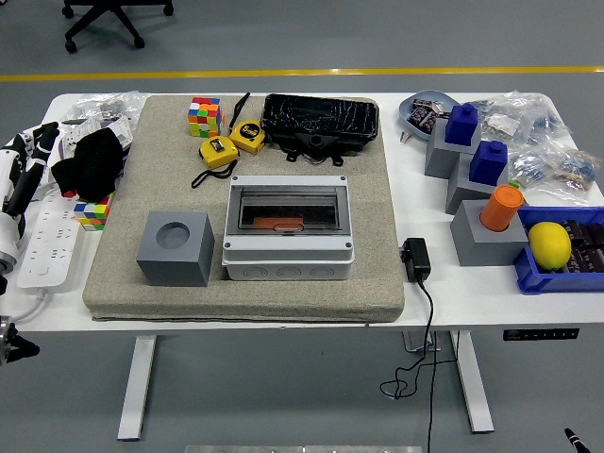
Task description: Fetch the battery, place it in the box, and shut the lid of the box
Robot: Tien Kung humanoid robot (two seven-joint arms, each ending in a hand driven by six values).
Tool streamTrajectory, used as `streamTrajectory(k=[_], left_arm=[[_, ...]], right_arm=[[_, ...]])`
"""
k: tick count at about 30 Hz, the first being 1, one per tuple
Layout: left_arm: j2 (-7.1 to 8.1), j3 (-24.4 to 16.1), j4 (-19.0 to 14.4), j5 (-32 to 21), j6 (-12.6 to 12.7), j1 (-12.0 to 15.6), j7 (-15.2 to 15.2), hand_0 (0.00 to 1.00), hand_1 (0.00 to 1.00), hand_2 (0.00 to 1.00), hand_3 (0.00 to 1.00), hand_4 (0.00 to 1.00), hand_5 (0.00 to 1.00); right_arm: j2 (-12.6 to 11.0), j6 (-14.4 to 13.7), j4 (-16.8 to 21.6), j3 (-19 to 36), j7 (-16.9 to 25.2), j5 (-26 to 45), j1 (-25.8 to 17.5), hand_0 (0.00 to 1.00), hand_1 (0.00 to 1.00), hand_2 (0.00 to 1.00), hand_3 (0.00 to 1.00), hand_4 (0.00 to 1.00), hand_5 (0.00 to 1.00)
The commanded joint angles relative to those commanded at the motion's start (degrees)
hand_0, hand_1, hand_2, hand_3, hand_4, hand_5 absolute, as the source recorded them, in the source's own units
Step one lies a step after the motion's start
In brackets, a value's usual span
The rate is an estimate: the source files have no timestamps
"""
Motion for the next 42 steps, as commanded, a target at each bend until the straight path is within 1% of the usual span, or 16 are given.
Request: streamTrajectory(k=[1, 4, 6, 7, 13, 18, 19, 21, 23, 24, 25, 30, 31, 36, 37, 42], left_arm=[[-0.19, -0.12, 0.02, -0.52, 0.56, 0.02, -0.56, 0.794, 0.814, 0.775, 0.754, 0.998, 0.941], [-0.81, 0.24, 0.61, -5.66, 5.8, 0.2, -5.73, 0.794, 0.814, 0.775, 0.754, 0.998, 0.941], [-1.2, -0.11, 0.71, -8.6, 7.76, 0.45, -8.24, 0.794, 0.814, 0.775, 0.754, 0.998, 0.941], [-1.42, -0.44, 0.72, -8.69, 8.31, 0.62, -8.65, 0.726, 0.733, 0.682, 0.664, 0.998, 0.838], [-1.67, -0.8, 0.64, -8.42, 8.23, 0.82, -8.31, 0.719, 0.724, 0.678, 0.661, 0.998, 0.841], [-1.79, -0.64, 0.42, -7.22, 8.44, 0.76, -6.69, 0.719, 0.724, 0.678, 0.661, 0.998, 0.841], [-1.78, -0.63, 0.36, -6.99, 8.43, 0.75, -6.23, 0.706, 0.693, 0.665, 0.659, 0.998, 0.845], [-1.73, -0.46, 0.29, -7.51, 8.37, 0.68, -5.41, 0.706, 0.693, 0.665, 0.659, 0.998, 0.845], [-1.65, -0.5, 0.32, -10.29, 7.25, 0.55, -4.64, 0.706, 0.693, 0.665, 0.659, 0.998, 0.845], [-1.63, -0.65, 0.32, -10.47, 7.09, 0.48, -4.4, 0.706, 0.693, 0.665, 0.659, 0.998, 0.845], [-1.6, -0.7, 0.35, -10.32, 7.14, 0.44, -4.3, 0.709, 0.701, 0.677, 0.66, 0.998, 0.868], [-1.54, -1.04, 0.93, -7.38, 7.35, 0.64, -3.63, 0.709, 0.701, 0.677, 0.66, 0.998, 0.868], [-1.66, -1.21, 1.03, -7.2, 7.19, 0.69, -3.69, 0.738, 0.739, 0.719, 0.716, 0.998, 0.874], [-1.86, -1.78, 1.44, -6.41, 6.57, 0.63, -4.38, 0.738, 0.739, 0.719, 0.716, 0.998, 0.874], [-1.81, -1.55, 1.63, -6.47, 6.59, 0.66, -4.73, 0.828, 0.793, 0.758, 0.861, 0.998, 0.895], [-2.2, -1.48, 2.1, -6.49, 6.16, 0.67, -5.18, 0.828, 0.793, 0.758, 0.861, 0.998, 0.895]], right_arm=[[0.05, 0.03, 0.0, 0.09, 0.0, -0.18, -0.05, 0.926, 0.878, 0.828, 0.842, 0.998, 0.998], [0.27, 0.17, 0.0, 0.21, 0.15, -0.63, -0.09, 0.926, 0.878, 0.828, 0.842, 0.998, 0.998], [0.43, 0.26, 0.0, 0.27, 0.24, -0.86, -0.06, 0.926, 0.878, 0.828, 0.842, 0.998, 0.998], [0.59, 0.31, 0.0, 0.22, 0.33, -0.86, -0.05, 0.921, 0.878, 0.826, 0.838, 0.998, 0.998], [1.34, 0.63, 0.0, 0.53, 0.32, -1.71, -0.34, 0.916, 0.878, 0.828, 0.837, 0.998, 0.998], [1.51, 0.76, 0.0, 0.43, 0.38, -1.78, -0.38, 0.916, 0.878, 0.828, 0.837, 0.998, 0.998], [1.51, 0.79, 0.0, 0.53, 0.34, -1.92, -0.37, 0.923, 0.878, 0.827, 0.832, 0.998, 0.998], [1.49, 0.82, 0.0, 0.8, 0.22, -2.29, -0.34, 0.923, 0.878, 0.827, 0.832, 0.998, 0.998], [1.56, 0.71, 0.0, 1.53, 0.18, -3.18, -0.35, 0.923, 0.878, 0.827, 0.832, 0.998, 0.998], [1.58, 0.74, 0.0, 1.8, 0.19, -3.49, -0.35, 0.923, 0.878, 0.827, 0.832, 0.998, 0.998], [1.58, 0.78, 0.0, 1.79, 0.21, -3.45, -0.35, 0.968, 0.884, 0.824, 0.817, 0.998, 0.998], [1.62, 0.87, 0.0, 1.68, 0.28, -3.33, -0.4, 0.968, 0.884, 0.824, 0.817, 0.998, 0.998], [1.61, 0.88, 0.0, 1.64, 0.28, -3.3, -0.41, 0.998, 0.879, 0.821, 0.809, 0.998, 0.998], [1.57, 1.06, 0.0, 1.36, 0.33, -2.98, -0.45, 0.998, 0.879, 0.821, 0.809, 0.998, 0.998], [1.57, 1.06, 0.0, 1.42, 0.35, -3.01, -0.47, 0.998, 0.878, 0.82, 0.81, 0.998, 0.998], [1.6, 1.12, 0.0, 1.33, 0.4, -2.92, -0.4, 0.998, 0.878, 0.82, 0.81, 0.998, 0.998]])
